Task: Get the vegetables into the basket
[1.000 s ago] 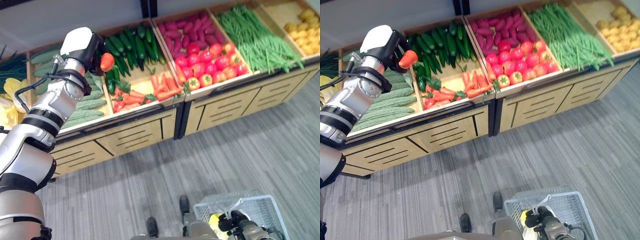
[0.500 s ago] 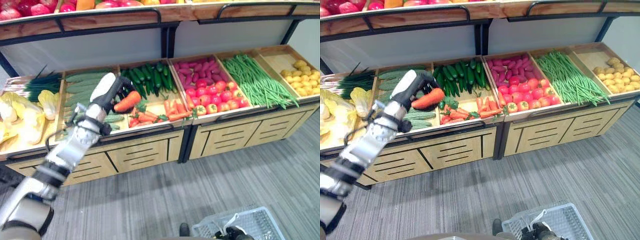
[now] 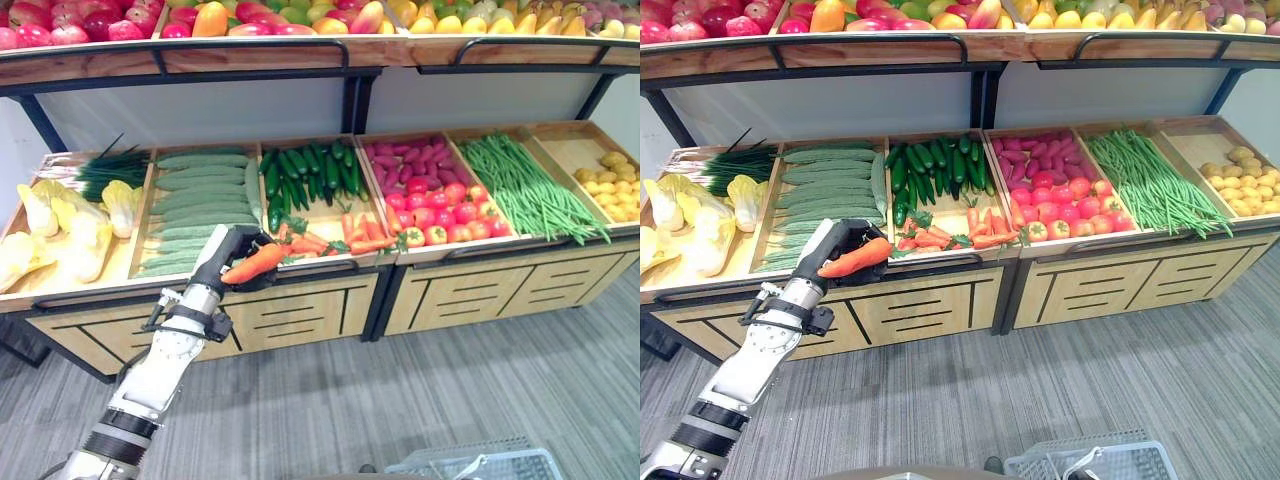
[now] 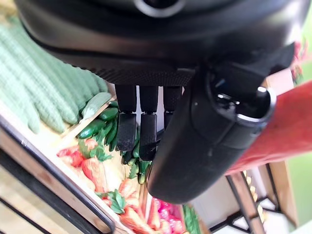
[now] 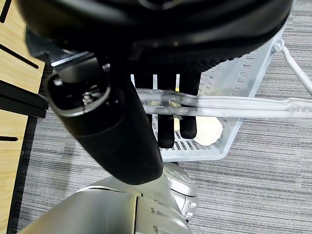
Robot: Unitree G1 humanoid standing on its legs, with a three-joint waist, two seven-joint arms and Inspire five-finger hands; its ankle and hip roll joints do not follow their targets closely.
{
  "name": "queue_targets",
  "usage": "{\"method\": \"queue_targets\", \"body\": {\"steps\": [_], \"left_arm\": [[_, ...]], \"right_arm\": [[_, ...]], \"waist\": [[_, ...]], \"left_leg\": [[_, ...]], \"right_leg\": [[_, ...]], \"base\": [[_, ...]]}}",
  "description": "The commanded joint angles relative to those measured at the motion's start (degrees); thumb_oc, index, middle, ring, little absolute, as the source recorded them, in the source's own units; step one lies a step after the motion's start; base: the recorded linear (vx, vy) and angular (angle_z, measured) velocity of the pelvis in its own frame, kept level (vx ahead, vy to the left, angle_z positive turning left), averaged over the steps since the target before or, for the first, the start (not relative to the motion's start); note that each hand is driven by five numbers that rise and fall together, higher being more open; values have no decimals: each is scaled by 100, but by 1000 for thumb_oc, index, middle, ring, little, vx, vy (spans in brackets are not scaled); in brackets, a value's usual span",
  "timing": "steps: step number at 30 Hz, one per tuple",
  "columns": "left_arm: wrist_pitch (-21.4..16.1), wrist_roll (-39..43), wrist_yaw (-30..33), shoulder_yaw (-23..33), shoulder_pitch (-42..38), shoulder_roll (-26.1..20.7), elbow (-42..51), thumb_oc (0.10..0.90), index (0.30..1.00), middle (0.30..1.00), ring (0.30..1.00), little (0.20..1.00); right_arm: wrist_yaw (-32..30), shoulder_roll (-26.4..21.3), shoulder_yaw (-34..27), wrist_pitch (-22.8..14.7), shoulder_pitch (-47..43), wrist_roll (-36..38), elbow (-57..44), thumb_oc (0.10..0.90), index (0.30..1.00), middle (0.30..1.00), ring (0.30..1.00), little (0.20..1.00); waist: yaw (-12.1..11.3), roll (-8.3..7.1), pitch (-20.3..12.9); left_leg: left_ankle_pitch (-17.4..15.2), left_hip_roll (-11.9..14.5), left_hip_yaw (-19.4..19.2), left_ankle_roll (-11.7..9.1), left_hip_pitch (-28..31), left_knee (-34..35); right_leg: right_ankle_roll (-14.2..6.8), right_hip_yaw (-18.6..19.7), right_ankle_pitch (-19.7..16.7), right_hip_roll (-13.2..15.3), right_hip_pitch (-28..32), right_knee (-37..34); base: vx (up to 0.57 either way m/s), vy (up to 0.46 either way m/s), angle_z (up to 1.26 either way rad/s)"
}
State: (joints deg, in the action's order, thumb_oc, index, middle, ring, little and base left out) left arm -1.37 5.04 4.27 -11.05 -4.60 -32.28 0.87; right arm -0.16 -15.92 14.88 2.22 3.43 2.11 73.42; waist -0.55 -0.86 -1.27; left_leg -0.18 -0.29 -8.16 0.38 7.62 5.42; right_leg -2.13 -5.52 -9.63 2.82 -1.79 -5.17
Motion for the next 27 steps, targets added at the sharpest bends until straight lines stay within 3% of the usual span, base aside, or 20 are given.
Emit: {"method": "queue_targets", "body": {"steps": [1, 14, 21, 27], "left_arm": [[-441, 148, 58, 520, -697, -131, 601, 400, 300, 300, 300, 300], [-369, 215, 86, 491, -795, -92, 544, 400, 300, 300, 300, 300], [-342, 269, 87, 304, -1015, -48, 471, 400, 300, 300, 300, 300], [-373, 318, 155, 30, -1392, -26, 287, 400, 300, 300, 300, 300]], "right_arm": [[57, -36, 5, -179, -291, -115, 173, 400, 300, 300, 300, 300], [31, -96, -62, -184, -188, -129, 134, 400, 300, 300, 300, 300], [-65, -145, -250, -206, -86, -10, 28, 400, 300, 300, 300, 300], [-141, -173, -329, -231, -74, 103, -67, 400, 300, 300, 300, 300]], "waist": [[18, 0, -255], [80, 6, -220], [257, 99, -68], [467, 173, 150]], "left_leg": [[-391, -226, -134, 130, -93, -42], [-411, -268, -167, 191, -118, -42], [-424, -325, -364, 279, -182, -42], [-434, -296, -773, 342, -329, -42]], "right_leg": [[-189, -70, 978, -129, 508, 246], [-240, 7, 927, -89, 429, 301], [-329, 253, 802, -42, 179, 459], [-438, 639, 600, -93, -323, 808]], "base": [[-26, 31, 0], [-5, 37, -1], [-27, 97, -13], [-54, 102, -43]]}}
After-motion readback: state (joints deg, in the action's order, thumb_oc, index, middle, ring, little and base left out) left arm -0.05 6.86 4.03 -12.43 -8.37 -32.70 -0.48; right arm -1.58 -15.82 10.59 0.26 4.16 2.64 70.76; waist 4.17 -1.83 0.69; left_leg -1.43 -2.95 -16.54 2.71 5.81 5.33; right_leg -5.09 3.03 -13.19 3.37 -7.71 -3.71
